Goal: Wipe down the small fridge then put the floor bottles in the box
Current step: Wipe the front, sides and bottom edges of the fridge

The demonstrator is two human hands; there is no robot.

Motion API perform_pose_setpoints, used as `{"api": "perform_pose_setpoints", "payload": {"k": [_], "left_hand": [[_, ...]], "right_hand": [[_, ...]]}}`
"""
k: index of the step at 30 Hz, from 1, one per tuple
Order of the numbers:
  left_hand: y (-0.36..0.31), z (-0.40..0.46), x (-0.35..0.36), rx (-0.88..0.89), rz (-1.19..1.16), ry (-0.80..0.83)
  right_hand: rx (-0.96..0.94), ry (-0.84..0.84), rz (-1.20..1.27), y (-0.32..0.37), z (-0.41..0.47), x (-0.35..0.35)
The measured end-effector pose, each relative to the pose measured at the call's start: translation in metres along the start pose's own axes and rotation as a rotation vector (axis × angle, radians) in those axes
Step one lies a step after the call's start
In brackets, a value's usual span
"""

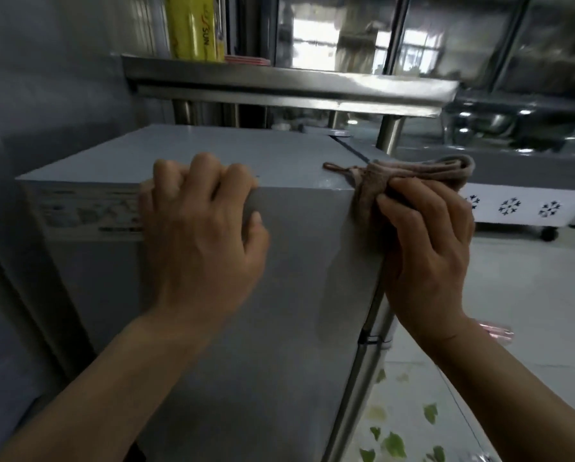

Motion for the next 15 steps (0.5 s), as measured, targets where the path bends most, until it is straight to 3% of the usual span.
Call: {"api": "perform_pose_setpoints", "payload": {"k": [6,11,15], "left_hand": [[0.001,-0.004,0.004,0.044,0.019,-0.12],[0.009,-0.009,0.005,0.093,-0.022,-0.131],[0.03,-0.013,-0.005,0.204,-0.072,-0.049]], "right_hand": [[0.003,-0.093,-0.064,0.022,-0.041,0.011],[0.0,0.026,-0.077,0.046,-0.106,0.019],[-0.011,0.08,-0.076,0.04,-0.075,0.012]]}}
Point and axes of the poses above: each hand's wrist, its own z-axis towards the middle knuckle, its own x-axis out of the palm, y = z × x, the point moved 2 cm from there along z, towards the middle knuckle, and after that the axes turned 8 degrees about -x, right-handed, at the moved point
